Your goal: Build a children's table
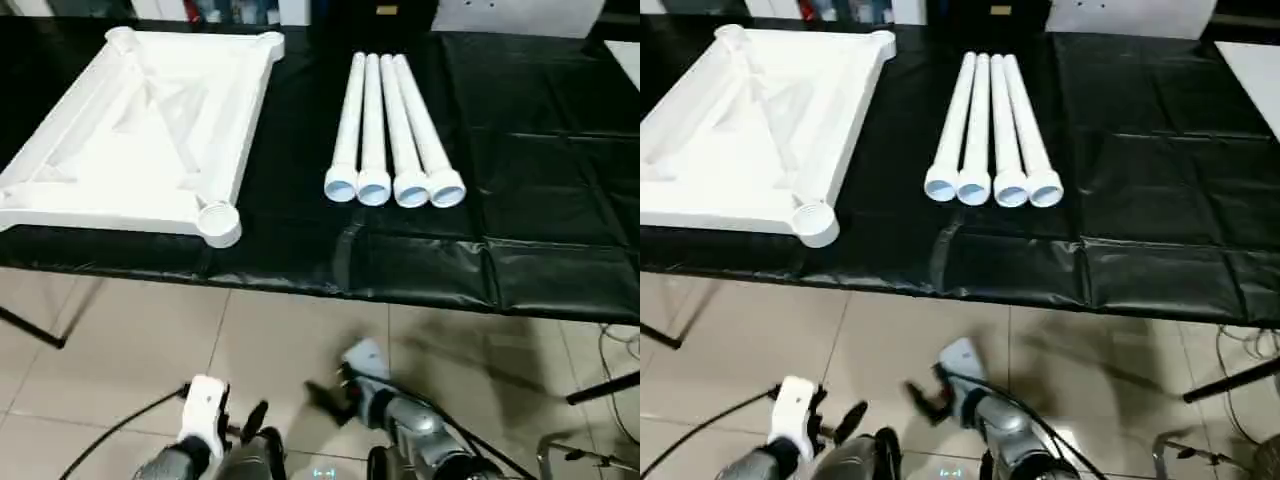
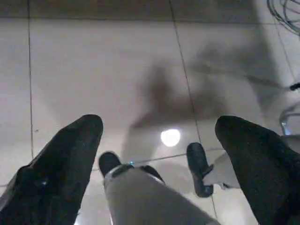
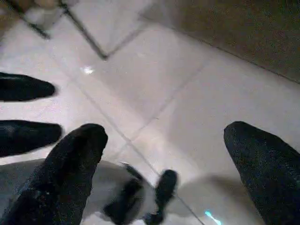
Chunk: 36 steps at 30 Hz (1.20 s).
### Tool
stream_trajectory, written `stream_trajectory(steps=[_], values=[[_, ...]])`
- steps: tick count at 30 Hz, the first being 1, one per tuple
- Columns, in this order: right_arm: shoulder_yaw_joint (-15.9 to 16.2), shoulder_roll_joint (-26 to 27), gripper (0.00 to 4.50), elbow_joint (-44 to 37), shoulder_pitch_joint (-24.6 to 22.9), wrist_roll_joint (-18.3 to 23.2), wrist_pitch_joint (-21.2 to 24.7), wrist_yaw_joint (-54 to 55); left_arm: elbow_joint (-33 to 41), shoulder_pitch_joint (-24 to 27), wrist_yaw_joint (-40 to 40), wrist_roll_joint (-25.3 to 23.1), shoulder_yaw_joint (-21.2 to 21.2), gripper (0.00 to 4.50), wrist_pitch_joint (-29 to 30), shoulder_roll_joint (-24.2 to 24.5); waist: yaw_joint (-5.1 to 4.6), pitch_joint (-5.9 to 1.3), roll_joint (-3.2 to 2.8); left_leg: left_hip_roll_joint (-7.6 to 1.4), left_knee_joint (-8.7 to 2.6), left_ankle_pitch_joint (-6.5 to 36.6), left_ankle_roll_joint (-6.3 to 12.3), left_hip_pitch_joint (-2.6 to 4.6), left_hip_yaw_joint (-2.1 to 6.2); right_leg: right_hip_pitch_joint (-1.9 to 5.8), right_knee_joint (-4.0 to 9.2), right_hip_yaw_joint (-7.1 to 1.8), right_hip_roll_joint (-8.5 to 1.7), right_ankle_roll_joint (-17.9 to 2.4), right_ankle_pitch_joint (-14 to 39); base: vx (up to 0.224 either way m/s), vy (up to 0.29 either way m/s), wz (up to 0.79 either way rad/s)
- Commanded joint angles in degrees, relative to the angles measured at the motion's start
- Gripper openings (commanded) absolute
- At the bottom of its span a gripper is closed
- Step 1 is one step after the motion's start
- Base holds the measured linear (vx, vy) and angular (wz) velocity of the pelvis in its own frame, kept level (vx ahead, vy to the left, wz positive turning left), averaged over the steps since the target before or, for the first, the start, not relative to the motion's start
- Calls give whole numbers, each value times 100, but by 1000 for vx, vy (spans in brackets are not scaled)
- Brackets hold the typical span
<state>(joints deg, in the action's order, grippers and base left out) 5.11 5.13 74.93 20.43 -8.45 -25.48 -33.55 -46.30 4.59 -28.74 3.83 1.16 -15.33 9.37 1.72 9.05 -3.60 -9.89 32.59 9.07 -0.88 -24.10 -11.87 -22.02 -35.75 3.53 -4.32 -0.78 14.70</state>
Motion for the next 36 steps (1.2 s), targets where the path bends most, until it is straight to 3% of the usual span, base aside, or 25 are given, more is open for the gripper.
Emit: stream_trajectory(steps=[1, 3, 5, 7, 10, 11, 12, 13, 14, 15, 16, 17, 18, 19, 20, 21, 22, 23, 25, 26, 28, 32, 34, 35, 36], values=[[112, 22, 450, 68, 35, -15, -93, -270, 219, 122, -128, 40, -84, 442, -1, 103, -17, -193, -72, -566, -494, 1979, 571, 198, 259, 84, 442, -355, -562, -1611, -4, 0, 0, 0], [133, 25, 450, 52, 37, -11, -151, -339, 312, 162, -178, 50, -80, 442, -63, 127, 0, -165, -97, -562, -527, 2278, 290, 232, 269, 56, 498, -396, -575, -1537, 722, 0, 0, 0], [63, 44, 450, 51, 38, 60, -194, -550, 514, 250, -255, 116, -43, 442, -56, 143, -1, -149, -82, -571, -541, 2359, 188, 216, 286, 62, 520, -422, -612, -1484, 978, 0, 0, 0], [7, 58, 450, 52, 38, 109, -217, -697, 648, 307, -305, 159, -15, 442, -38, 152, -5, -143, -99, -573, -550, 2297, 176, 218, 281, 46, 528, -431, -597, -1458, 955, 0, 0, 0], [-204, 116, 450, 53, 24, 323, -307, -1052, 1101, 515, -417, 253, 21, 442, 20, 218, -15, -189, -83, -569, -527, 1975, 333, 203, 256, 80, 476, -411, -571, -1530, 416, 0, 0, 0], [132, -623, 450, -3090, -1020, 1478, 873, -1572, 1088, 552, -471, 284, 50, 442, -39, 262, -19, -197, -91, -560, -515, 1753, 437, 186, 254, 93, 448, -392, -560, -1561, 147, 0, 0, 0], [140, -639, 450, -3156, -1042, 1502, 898, -1583, 1088, 553, -472, 285, 51, 442, -40, 263, 121, -157, -101, -591, -504, 1504, 680, 256, 279, 137, 471, -410, -514, -1131, -342, 0, 0, 0], [335, -1356, 450, -5903, -1877, 2548, 2008, -1881, 1004, 550, -496, 305, 83, 442, -95, 303, 109, -209, -42, -626, -479, 1430, 778, 302, 281, 123, 435, -403, -502, -1053, -613, 0, 0, 0], [342, -1389, 450, -6015, -1913, 2580, 2063, -1894, 991, 547, -494, 305, 86, 442, -100, 305, 202, -292, 22, -646, -383, 791, 1060, 291, 354, 216, 349, -363, -486, -725, -1449, 0, 0, 0], [434, -1903, 450, -7739, -2481, 3004, 2886, -2113, 775, 492, -451, 304, 144, 442, -170, 336, 146, -241, 17, -547, -427, 566, 1220, 185, 358, 224, 356, -321, -491, -636, -1672, 0, 0, 0], [426, -2059, 450, -8212, -2675, 2906, 2996, -2213, 666, 462, -381, 290, 178, 442, -171, 349, 187, -280, 16, -584, -380, 657, 1208, 230, 348, 186, 359, -348, -500, -585, -1678, 0, 0, 0], [306, -1982, 450, -7882, -2655, 2434, 2805, -2170, 532, 405, -262, 244, 200, 442, -163, 359, 119, -238, 4, -527, -435, 1097, 1082, 163, 281, 122, 390, -337, -544, -656, -1307, 0, 0, 0], [266, -1935, 450, -7732, -2646, 2283, 2771, -2171, 505, 392, -242, 236, 203, 442, -158, 356, 79, -205, -61, -506, -512, 1631, 798, 176, 286, 83, 508, -333, -590, -811, -467, 0, 0, 0], [180, -1833, 450, -7407, -2627, 1955, 2696, -2175, 448, 362, -199, 218, 210, 442, -146, 350, 40, -201, 10, -498, -504, 1884, 628, 197, 267, 45, 558, -352, -575, -928, -48, -16, -55, -5], [29, -1629, 450, -6830, -2608, 1647, 2354, -2139, 367, 321, -136, 177, 195, 442, -111, 329, 35, -128, 46, -506, -552, 2355, 294, 250, 273, 14, 651, -392, -583, -1071, 938, 0, 0, 0], [-84, -1504, 450, -6213, -2591, 1421, 1982, -2106, 280, 285, -100, 166, 185, 442, -70, 282, 37, -115, 75, -507, -549, 2629, 31, 282, 288, -17, 703, -441, -626, -1124, 1655, 0, 0, 0], [44, -1622, 450, -6261, -2726, 1492, 2086, -1931, 231, 270, -87, 172, 175, 442, -45, 253, 31, -112, 76, -510, -546, 2671, -41, 280, 303, -19, 708, -461, -659, -1141, 1883, 0, 0, 0], [204, -1788, 450, -6463, -2907, 1677, 2262, -1815, 225, 280, -87, 186, 170, 442, -64, 223, 44, -77, 128, -517, -587, 2537, -63, 256, 347, 36, 734, -472, -632, -1022, 2035, 0, 0, 0], [441, -2077, 450, -6985, -3113, 2005, 2724, -1627, 210, 287, -95, 205, 170, 442, -119, 211, 66, -113, 132, -525, -581, 2187, 89, 279, 323, 51, 679, -496, -543, -909, 1381, 0, 0, 0], [500, -2192, 450, -7397, -3270, 2324, 3012, -1542, 201, 303, -133, 257, 210, 442, -243, 191, 51, -91, 116, -492, -588, 1945, 236, 215, 338, 100, 634, -483, -539, -895, 936, 0, 0, 0], [384, -2151, 450, -7790, -3417, 2510, 3208, -1541, 134, 304, -206, 336, 286, 442, -405, 159, 49, -116, 74, -511, -571, 1827, 413, 231, 316, 79, 610, -477, -542, -923, 460, 0, 0, 0], [-87, -1809, 450, -8384, -3433, 2637, 3540, -1767, 132, 383, -539, 512, 408, 442, -874, 260, 56, -108, 81, -506, -559, 1942, 421, 251, 282, 64, 606, -474, -564, -1057, 293, 0, 0, 0], [-118, -1946, 450, -8811, -3438, 2932, 3680, -1548, 276, 485, -777, 633, 440, 442, -1034, 338, 77, -116, 75, -524, -559, 1756, 441, 268, 297, 89, 583, -474, -563, -1092, 19, 0, 0, 0], [-104, -2150, 450, -9263, -3493, 3407, 3945, -1316, 426, 592, -964, 694, 444, 442, -1169, 408, 67, -134, 68, -524, -539, 1540, 482, 262, 291, 108, 524, -456, -530, -1101, -422, 0, 0, 0], [-101, -2178, 450, -9325, -3503, 3474, 3983, -1284, 443, 606, -988, 700, 444, 442, -1189, 417, 80, -132, 78, -525, -528, 1419, 547, 285, 287, 119, 511, -458, -526, -1074, -729, 0, 0, 0]])
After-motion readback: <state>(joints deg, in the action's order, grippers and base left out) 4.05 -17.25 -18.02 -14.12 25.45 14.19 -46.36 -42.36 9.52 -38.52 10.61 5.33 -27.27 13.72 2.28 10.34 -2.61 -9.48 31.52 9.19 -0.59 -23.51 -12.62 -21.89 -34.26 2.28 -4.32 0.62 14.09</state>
